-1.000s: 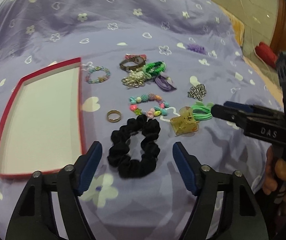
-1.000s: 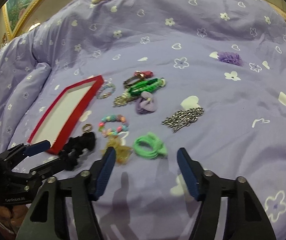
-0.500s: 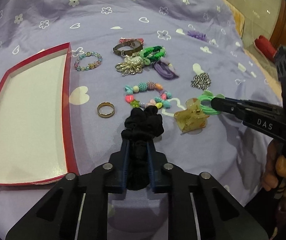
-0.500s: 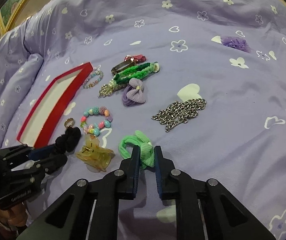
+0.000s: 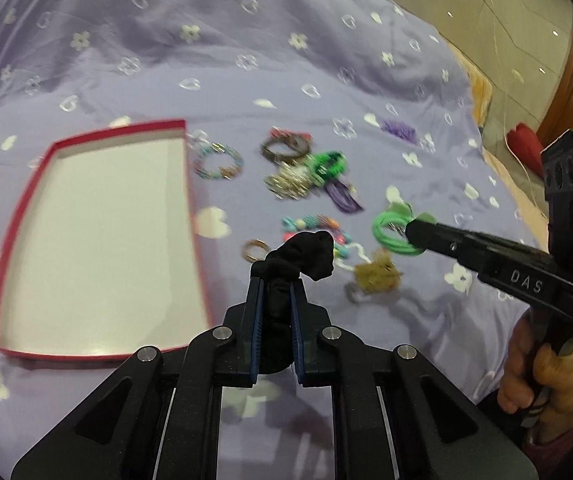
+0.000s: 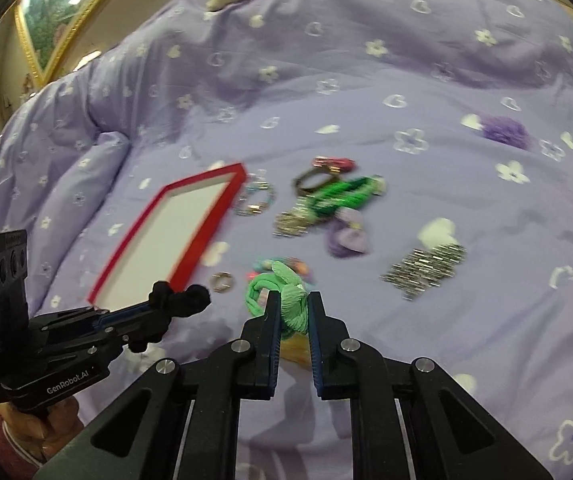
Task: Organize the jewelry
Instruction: 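Carry the scrunchie with the left tool into the red tray while the right tool drops the hair tie there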
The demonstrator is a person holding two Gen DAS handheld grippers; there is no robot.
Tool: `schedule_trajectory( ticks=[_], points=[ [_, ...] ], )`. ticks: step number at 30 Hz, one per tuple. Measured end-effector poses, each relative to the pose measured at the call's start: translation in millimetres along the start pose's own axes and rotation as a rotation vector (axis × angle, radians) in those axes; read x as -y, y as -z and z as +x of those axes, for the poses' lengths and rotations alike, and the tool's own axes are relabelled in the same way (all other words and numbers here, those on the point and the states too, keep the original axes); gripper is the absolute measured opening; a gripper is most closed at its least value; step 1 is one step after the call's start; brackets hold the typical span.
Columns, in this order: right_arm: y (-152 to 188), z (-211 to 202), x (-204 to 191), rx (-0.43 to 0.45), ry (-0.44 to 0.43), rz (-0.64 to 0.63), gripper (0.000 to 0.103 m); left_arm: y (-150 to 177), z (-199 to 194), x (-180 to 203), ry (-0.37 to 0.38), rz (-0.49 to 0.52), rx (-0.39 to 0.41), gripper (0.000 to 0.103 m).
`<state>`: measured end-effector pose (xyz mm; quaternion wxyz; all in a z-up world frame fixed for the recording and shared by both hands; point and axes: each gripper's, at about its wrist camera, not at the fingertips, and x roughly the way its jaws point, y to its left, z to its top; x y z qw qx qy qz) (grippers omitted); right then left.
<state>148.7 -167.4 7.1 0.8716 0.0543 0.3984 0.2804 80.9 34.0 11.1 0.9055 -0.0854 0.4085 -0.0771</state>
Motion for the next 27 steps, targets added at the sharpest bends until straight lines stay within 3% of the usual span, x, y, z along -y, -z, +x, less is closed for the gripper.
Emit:
schedule_trajectory(
  ticks=[14, 21, 27],
  points=[
    [-13.7, 72.5, -112.3, -0.106, -0.201, -0.139, 0.012, -1.7, -19.7, -110.8, -0.169, -0.146, 0.022, 0.011],
    [-7.9, 114.6, -140.1, -0.203, -0.222, -0.194, 0.012, 6.9, -5.5, -146.7, -0.218, -0.181, -0.03, 0.011],
    [-1.7, 133.4, -144.7, -0.266, -0.214, -0.218, 0.012, 14.6, 7.0, -155.8, -0.228, -0.185, -0.07, 0.011]
  ],
)
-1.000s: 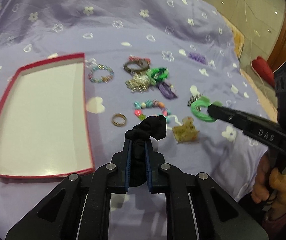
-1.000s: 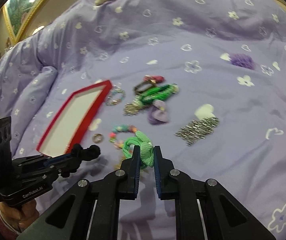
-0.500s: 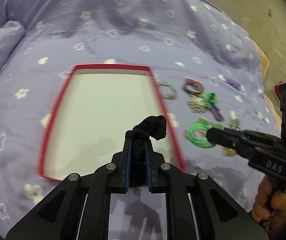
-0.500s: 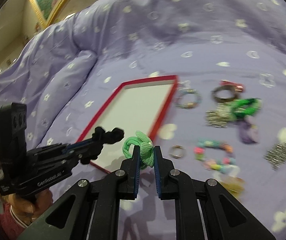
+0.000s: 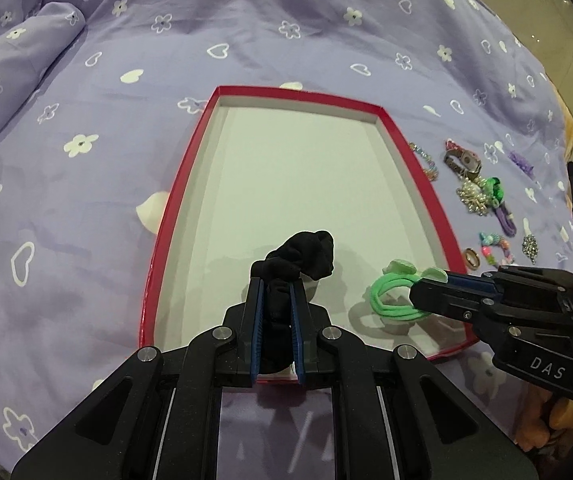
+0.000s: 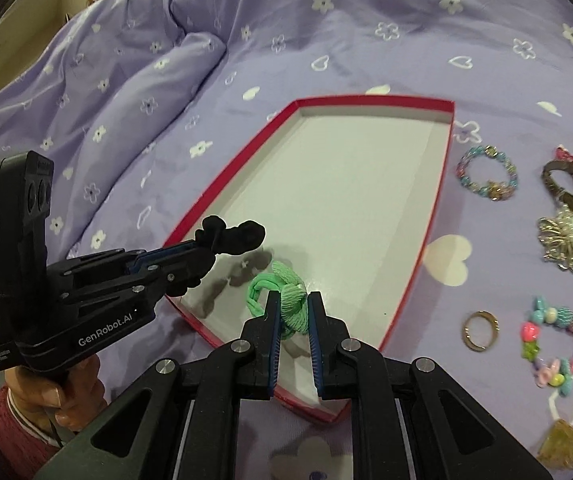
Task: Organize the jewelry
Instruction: 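Carry the scrunchie with the left tool into the red tray while the right tool drops the hair tie there, then grasp the gold watch with the left tool while the right tool grasps the green braided bracelet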
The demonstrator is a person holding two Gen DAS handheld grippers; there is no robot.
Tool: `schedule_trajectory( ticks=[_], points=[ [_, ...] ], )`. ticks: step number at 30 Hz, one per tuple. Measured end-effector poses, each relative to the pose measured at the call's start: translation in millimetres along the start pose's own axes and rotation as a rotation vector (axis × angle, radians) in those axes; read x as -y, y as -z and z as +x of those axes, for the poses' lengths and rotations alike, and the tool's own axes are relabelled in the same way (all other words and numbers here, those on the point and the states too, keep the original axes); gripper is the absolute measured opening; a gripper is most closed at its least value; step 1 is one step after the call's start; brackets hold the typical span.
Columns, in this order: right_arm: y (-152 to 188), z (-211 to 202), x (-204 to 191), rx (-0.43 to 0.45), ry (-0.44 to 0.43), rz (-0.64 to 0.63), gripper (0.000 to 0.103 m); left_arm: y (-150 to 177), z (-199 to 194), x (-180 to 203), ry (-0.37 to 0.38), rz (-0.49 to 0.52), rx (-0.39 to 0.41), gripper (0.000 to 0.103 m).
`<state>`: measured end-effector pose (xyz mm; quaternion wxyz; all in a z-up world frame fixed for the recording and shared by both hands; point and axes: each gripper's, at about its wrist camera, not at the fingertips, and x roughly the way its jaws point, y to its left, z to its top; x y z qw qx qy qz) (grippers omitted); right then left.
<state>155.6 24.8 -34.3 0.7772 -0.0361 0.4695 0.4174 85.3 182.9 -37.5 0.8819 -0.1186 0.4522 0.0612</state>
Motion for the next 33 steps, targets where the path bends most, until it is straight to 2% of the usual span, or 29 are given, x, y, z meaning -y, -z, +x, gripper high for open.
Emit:
schedule_trajectory(
  ticks=[8, 11, 13, 16, 20, 24, 33],
  points=[
    [-0.1, 13.5, -0.8, -0.059, 0.004, -0.026, 0.017, 2.1, 8.4, -0.2, -0.015, 0.02, -0.028, 0.02],
    [-0.9, 14.0, -0.9, -0.062, 0.006, -0.026, 0.018, 2.8, 6.6, -2.5, -0.024, 0.014, -0.029, 0.032],
    [-1.0, 11.5, -0.1, -0.055, 0.001, -0.02, 0.024, 3.3, 3.4, -3.7, -0.019, 0.011, -0.024, 0.039],
    [-0.7, 6.6, -0.5, -0.041, 0.005, -0.02, 0.034, 3.4, -1.3, -2.7, -0.025, 0.014, -0.017, 0.043],
    [1.0, 0.6, 2.1, -0.026, 0.006, -0.005, 0.035, 3.8, -11.0, 0.2, -0.03, 0.021, -0.003, 0.047],
    [6.6, -20.9, 9.7, 0.021, 0.008, 0.025, 0.035, 2.0, -20.9, 5.3, -0.027, 0.025, 0.015, 0.056],
    [18.2, -69.6, 50.8, 0.108, 0.063, 0.123, 0.036, -10.5, -33.1, 34.3, 0.001, 0.055, 0.05, 0.059]
  ],
)
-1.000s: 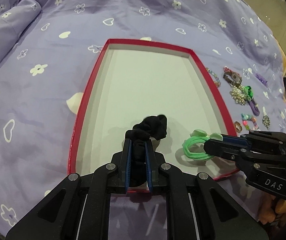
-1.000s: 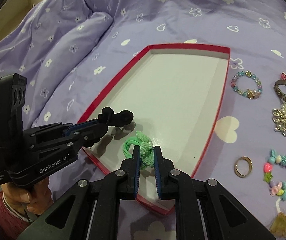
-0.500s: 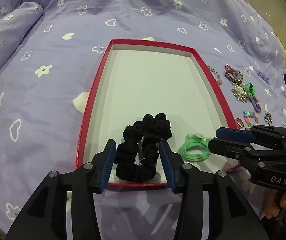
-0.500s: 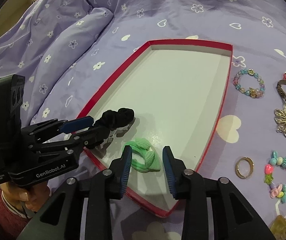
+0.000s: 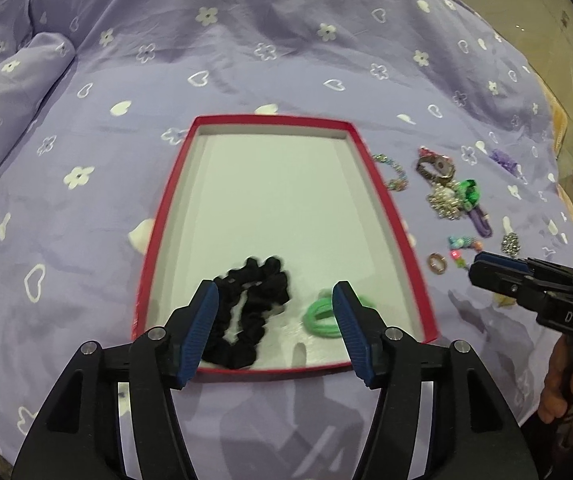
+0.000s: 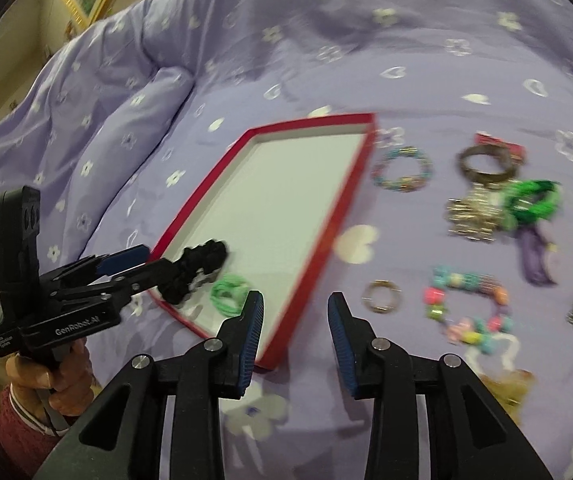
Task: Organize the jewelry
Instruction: 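Grasp the gold watch with the left tool while the right tool grasps the green braided bracelet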
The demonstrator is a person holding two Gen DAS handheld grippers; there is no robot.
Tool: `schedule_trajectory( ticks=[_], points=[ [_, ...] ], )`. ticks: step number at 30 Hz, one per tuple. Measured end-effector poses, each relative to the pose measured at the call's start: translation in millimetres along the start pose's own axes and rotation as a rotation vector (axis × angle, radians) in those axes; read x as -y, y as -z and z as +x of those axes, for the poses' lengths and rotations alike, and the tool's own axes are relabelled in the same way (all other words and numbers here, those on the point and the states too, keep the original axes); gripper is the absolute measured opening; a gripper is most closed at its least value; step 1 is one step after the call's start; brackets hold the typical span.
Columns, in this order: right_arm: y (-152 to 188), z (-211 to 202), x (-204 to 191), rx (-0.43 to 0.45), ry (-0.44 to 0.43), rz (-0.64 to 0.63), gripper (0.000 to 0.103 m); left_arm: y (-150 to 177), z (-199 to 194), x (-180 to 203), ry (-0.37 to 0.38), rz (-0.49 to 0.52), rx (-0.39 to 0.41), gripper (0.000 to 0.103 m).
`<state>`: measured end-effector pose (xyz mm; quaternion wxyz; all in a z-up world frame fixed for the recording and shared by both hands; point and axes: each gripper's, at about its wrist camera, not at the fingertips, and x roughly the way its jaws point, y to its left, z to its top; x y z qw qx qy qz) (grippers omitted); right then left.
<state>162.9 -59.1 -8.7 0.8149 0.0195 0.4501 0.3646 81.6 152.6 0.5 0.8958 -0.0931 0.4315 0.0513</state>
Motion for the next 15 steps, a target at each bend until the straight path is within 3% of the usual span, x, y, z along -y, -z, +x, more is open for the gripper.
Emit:
schedule_trajectory(
  ticks=[15],
  points=[
    [-0.1, -64.5, 95.8, 0.121, 0.145, 0.177, 0.037, -32.3, 15.3, 64.6, 0.072, 0.076, 0.012, 0.059]
  ],
)
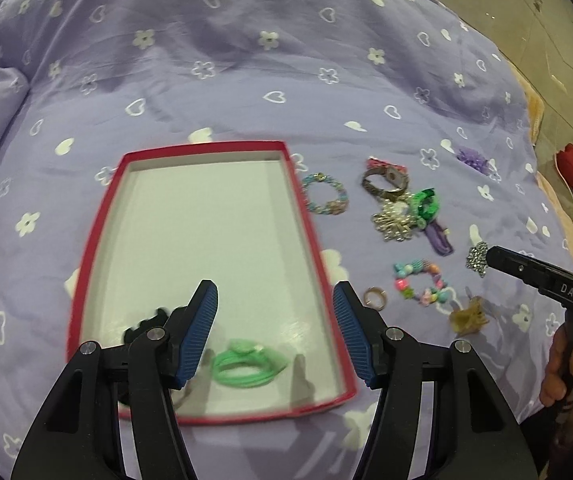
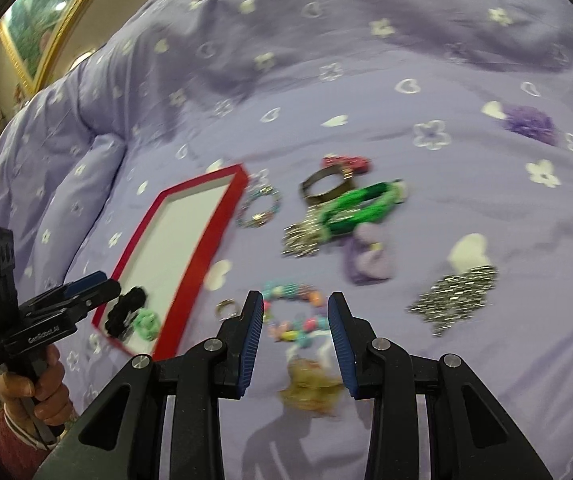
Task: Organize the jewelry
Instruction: 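Grasp the gold watch with the left tool while the right tool grasps the green braided bracelet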
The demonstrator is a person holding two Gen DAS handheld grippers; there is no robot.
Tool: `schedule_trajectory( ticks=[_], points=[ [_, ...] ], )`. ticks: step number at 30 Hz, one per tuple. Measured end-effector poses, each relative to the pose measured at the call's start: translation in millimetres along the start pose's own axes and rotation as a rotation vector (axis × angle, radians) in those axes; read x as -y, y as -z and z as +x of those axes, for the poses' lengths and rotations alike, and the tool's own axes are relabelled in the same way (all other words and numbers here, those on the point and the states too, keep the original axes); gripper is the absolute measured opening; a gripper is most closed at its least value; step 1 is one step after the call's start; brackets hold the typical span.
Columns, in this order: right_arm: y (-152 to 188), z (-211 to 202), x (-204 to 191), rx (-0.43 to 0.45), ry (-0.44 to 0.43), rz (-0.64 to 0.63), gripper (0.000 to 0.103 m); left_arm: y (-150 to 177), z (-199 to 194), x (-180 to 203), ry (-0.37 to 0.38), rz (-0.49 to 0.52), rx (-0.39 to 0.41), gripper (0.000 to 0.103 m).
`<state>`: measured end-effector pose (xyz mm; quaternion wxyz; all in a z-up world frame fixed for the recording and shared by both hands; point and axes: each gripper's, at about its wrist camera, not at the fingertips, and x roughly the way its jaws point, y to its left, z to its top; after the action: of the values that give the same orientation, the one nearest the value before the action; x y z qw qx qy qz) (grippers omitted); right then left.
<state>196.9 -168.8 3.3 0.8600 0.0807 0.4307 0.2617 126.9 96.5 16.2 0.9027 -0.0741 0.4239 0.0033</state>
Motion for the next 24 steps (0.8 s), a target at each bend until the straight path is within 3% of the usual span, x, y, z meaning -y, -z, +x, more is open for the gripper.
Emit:
schedule_trajectory(
  ticks=[14, 24],
  points=[
    [-29.8, 15.3, 40.4, 0.017, 0.025, 0.055, 0.037, -51.1, 45.0, 51.6, 0.038, 0.081, -0.01, 0.059],
    [-56.3, 57.8, 60.8, -0.03, 0.045, 0.095, 0.037, -101.2, 115.3, 74.1, 0.099, 0.062, -0.089, 0.059]
  ],
)
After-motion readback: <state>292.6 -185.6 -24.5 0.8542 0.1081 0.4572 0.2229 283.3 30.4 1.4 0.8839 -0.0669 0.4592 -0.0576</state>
